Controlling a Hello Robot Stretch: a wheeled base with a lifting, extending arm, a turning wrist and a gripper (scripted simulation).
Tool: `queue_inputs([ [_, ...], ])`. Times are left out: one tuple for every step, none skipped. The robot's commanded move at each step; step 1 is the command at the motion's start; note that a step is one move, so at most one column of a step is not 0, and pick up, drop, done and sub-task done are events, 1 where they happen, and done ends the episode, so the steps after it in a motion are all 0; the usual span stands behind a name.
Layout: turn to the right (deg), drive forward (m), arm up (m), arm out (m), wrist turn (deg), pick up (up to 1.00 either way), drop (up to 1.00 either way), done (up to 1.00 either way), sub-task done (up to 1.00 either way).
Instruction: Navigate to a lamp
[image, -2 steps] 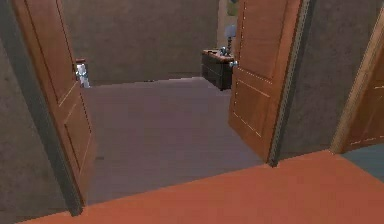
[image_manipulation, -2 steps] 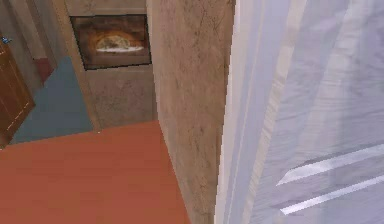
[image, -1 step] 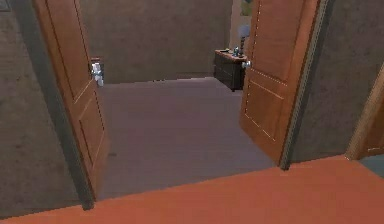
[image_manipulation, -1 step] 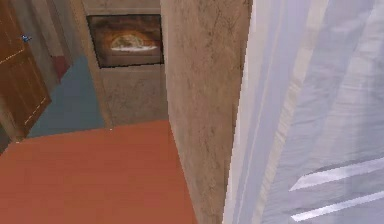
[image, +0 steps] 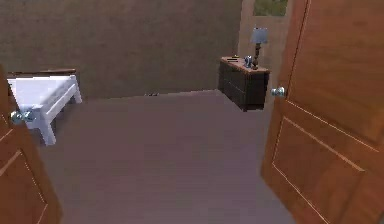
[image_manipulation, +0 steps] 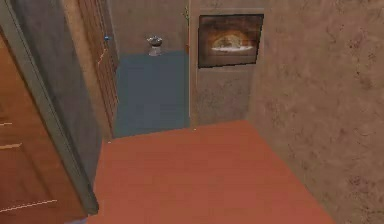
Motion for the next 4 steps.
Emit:
queue_inputs([
  [0.0, 1.00, 0.00, 0.00, 0.0, 0.00, 0.00, 0.00, 0.00],
  [-3.0, 0.00, 0.00, 0.00, 0.0, 0.00, 0.00, 0.00, 0.00],
  [0.0, 0.80, 0.00, 0.00, 0.0, 0.00, 0.00, 0.00, 0.00],
  [45.0, 0.00, 0.00, 0.00, 0.0, 0.00, 0.00, 0.00, 0.00],
])
